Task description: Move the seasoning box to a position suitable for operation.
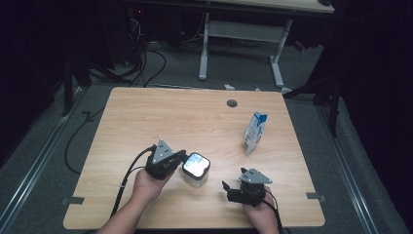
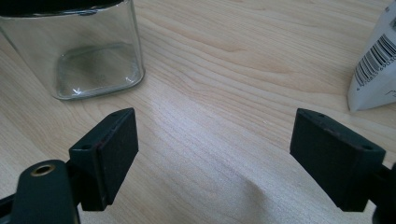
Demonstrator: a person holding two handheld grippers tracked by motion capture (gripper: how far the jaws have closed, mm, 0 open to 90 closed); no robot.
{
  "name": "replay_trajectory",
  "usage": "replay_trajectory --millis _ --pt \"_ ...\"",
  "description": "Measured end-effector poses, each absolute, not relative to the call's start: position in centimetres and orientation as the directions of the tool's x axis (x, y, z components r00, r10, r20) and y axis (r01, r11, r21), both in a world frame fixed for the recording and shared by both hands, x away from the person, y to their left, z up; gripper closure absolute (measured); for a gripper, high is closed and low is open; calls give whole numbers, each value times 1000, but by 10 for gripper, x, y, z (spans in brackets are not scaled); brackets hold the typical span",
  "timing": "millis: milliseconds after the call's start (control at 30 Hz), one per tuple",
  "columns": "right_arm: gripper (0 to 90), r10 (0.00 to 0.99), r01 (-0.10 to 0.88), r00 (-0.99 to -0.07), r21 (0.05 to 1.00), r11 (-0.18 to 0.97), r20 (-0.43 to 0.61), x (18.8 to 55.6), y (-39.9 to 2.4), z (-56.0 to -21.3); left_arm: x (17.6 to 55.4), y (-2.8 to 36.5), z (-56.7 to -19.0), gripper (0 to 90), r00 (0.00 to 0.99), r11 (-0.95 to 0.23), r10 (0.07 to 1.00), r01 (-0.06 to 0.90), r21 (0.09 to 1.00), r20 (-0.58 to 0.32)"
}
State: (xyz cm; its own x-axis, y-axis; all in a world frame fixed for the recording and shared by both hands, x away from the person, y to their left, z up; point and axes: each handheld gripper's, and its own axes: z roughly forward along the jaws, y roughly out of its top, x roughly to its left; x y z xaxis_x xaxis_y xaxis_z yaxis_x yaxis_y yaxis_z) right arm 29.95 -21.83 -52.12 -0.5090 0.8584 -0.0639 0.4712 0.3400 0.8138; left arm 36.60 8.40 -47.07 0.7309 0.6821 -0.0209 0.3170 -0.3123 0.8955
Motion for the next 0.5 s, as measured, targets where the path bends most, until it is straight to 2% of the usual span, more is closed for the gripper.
replay_trajectory --millis 500 --pt "152 851 458 -523 826 329 -49 299 -217 -520 367 86 -472 900 730 -293 682 324 900 -41"
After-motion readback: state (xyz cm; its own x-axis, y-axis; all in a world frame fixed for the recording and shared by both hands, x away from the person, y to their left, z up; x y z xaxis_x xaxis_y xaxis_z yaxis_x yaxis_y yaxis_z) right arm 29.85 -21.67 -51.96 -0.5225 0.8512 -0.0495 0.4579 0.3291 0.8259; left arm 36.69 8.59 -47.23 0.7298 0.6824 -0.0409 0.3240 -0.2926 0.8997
